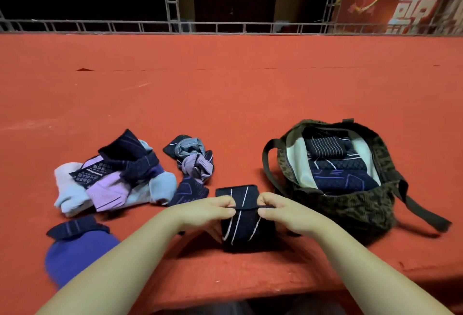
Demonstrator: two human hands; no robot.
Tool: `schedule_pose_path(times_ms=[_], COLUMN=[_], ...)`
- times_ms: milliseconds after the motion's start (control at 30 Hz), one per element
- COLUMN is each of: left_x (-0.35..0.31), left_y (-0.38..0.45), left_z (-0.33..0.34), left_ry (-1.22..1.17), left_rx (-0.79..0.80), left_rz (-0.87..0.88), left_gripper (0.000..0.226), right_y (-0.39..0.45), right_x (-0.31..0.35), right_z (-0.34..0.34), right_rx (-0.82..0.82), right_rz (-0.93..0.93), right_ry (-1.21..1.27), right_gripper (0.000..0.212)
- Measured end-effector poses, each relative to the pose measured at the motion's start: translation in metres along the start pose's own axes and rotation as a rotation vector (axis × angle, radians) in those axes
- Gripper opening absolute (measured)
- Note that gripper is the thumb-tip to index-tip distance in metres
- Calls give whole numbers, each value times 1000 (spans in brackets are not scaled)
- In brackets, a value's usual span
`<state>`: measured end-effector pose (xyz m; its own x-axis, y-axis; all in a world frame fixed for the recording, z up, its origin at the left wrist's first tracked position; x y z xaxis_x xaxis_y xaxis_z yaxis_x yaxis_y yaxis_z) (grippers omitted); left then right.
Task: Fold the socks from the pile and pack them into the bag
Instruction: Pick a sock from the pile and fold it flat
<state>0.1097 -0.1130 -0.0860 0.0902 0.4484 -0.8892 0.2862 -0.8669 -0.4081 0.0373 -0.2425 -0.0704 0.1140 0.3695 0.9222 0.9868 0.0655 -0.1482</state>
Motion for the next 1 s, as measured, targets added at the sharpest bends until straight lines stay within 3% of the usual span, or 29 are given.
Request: schedule_pose_path(times_ms=[100,267,433,500,600,667,733,867,1000], left_x=[14,35,43,43,30,26,33,42,41], left_y=[2,6,9,9,1,0,1,1,2], left_z=[2,-6,-17,-21,-27,-20,-11,-9,-12], left_ry=[-90,-150,-190,-83,386,647,783,803,744], left_rx=[-50,-114,-386,-477,-612,-551,-445,-434,-468], left_rz=[-52,-97,-106,-53,112,166,105,53,47], left_gripper=[12,35,77,83,66,58,53,40,37], right_y=[4,25,51,61,69,66,56,17,-8], right_x=[-25,-39,-40,-40,-38,-36,-35,-23,-38], right_z=[9,-5,-13,-14,-13,-12,-12,0,12], right_rx=[-141,-407,-524,-532,-543,-558,-586,-479,-347], right_rz=[92,192,222,249,283,274,170,-208,-275], right_ry=[144,-171,-383,-497,-655,-683,-629,-577,-800], right_gripper=[15,18,20,22,24,27,27,30,36])
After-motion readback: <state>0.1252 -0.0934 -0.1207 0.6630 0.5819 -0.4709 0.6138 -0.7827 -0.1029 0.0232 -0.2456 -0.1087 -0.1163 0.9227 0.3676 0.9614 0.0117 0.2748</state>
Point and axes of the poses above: each hand's wrist, its own y-axis towards the middle knuckle, its own z-axis out of the palm, x = y × z, the point moved 7 cm from there along y, towards the middle knuckle, and after that the axes turned 1 degree about -x, right-handed, at the moved point
